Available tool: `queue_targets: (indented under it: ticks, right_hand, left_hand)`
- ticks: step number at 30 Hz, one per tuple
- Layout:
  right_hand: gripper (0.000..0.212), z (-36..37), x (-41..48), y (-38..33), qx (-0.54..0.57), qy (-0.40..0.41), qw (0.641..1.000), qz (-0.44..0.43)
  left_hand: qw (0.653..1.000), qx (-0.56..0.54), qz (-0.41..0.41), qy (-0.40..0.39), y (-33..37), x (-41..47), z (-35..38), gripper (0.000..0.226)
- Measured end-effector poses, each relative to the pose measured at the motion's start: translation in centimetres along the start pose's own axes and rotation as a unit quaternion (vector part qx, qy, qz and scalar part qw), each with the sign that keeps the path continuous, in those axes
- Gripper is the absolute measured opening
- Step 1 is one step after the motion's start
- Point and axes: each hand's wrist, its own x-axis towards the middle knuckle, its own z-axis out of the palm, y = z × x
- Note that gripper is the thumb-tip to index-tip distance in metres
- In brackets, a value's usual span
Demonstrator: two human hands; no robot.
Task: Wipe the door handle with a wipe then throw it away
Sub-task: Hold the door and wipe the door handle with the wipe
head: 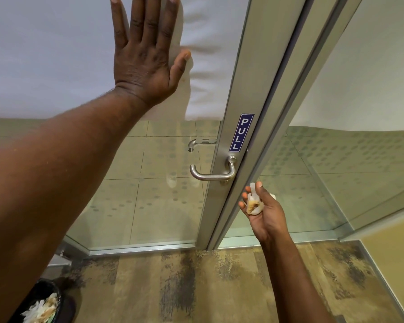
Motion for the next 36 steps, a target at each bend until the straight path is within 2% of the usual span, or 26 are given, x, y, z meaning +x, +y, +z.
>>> queue_targets:
  ticks: [6, 8, 9, 11, 14, 15, 16, 19, 22, 25, 26, 27, 28, 30, 32, 33, 34, 36]
  right_hand:
    - [0.025, -0.2, 1.6, -0.3, -0.041, 0.001, 0.999, -0.030]
    - [0.026, 0.5, 2.3, -0.2, -0.132, 0.011, 0.989, -0.070]
    - [0.025, 1.0, 2.6, -0.1, -0.212, 0.026, 0.971, -0.105]
    - [0.027, 2.2, 3.1, 0.4, -0.384, 0.043, 0.900, -0.200]
    - [0.036, 3.4, 4.1, 0.7, -0.607, -0.021, 0.719, -0.337]
    - [0.038, 3.6, 4.5, 0.7, -0.655, -0.038, 0.667, -0.353]
    - [0.039, 3.6, 4.7, 0.6, -0.687, -0.040, 0.631, -0.358]
    - [0.041, 3.2, 4.2, 1.1, -0.723, -0.019, 0.583, -0.371]
    - [0.047, 3.1, 2.6, 2.9, -0.727, -0.005, 0.571, -0.381]
    - [0.055, 4.3, 1.1, 4.8, -0.731, -0.010, 0.571, -0.374]
    - [0.055, 4.8, 0.7, 5.3, -0.723, -0.027, 0.580, -0.375]
    - [0.054, 5.3, 0.3, 5.7, -0.703, -0.051, 0.604, -0.372]
    - [0.053, 5.7, -0.1, 5.9, -0.669, -0.075, 0.646, -0.361]
    - [0.051, 6.4, -0.8, 6.3, -0.566, -0.107, 0.758, -0.306]
    - [0.047, 6.8, -1.7, 6.0, -0.427, -0.101, 0.875, -0.205]
    - [0.045, 6.9, -2.2, 5.5, -0.350, -0.095, 0.920, -0.145]
    - [0.042, 6.8, -2.7, 5.1, -0.270, -0.096, 0.954, -0.086]
    - [0.036, 6.5, -3.7, 3.9, -0.110, -0.116, 0.987, -0.004]
  left_hand:
    - [1.000, 0.007, 0.001, -0.006, -0.1, 0.1, 0.2, 0.075]
    - [1.000, 0.009, 0.000, 0.000, -0.1, 0.1, 0.3, 0.074]
    - [1.000, 0.009, -0.001, 0.003, -0.1, 0.1, 0.3, 0.074]
    - [1.000, 0.010, 0.000, 0.008, 0.0, 0.0, 0.5, 0.073]
    - [1.000, 0.017, 0.002, 0.021, 0.0, 0.0, 0.7, 0.073]
    - [1.000, 0.019, 0.001, 0.023, 0.0, 0.1, 0.7, 0.073]
    - [0.999, 0.019, 0.001, 0.026, -0.1, 0.1, 0.8, 0.073]
    - [0.999, 0.024, 0.004, 0.035, -0.1, 0.1, 0.8, 0.074]
    - [0.999, 0.022, 0.006, 0.035, 0.0, 0.1, 0.7, 0.074]
    - [0.999, 0.022, 0.006, 0.025, 0.0, 0.2, 0.5, 0.075]
    - [1.000, 0.019, 0.007, 0.022, 0.0, 0.3, 0.3, 0.075]
    - [1.000, 0.016, 0.010, 0.019, 0.0, 0.3, 0.2, 0.075]
    - [1.000, 0.016, 0.012, 0.019, 0.1, 0.4, 0.0, 0.075]
    - [1.000, 0.016, 0.014, 0.014, 0.1, 0.4, -0.1, 0.075]
    - [1.000, 0.019, 0.015, 0.011, 0.0, 0.4, -0.4, 0.076]
    - [1.000, 0.022, 0.016, 0.009, 0.1, 0.4, -0.5, 0.077]
    - [1.000, 0.023, 0.018, 0.002, 0.1, 0.5, -0.7, 0.077]
    - [0.999, 0.017, 0.022, -0.016, 0.1, 0.6, -1.2, 0.078]
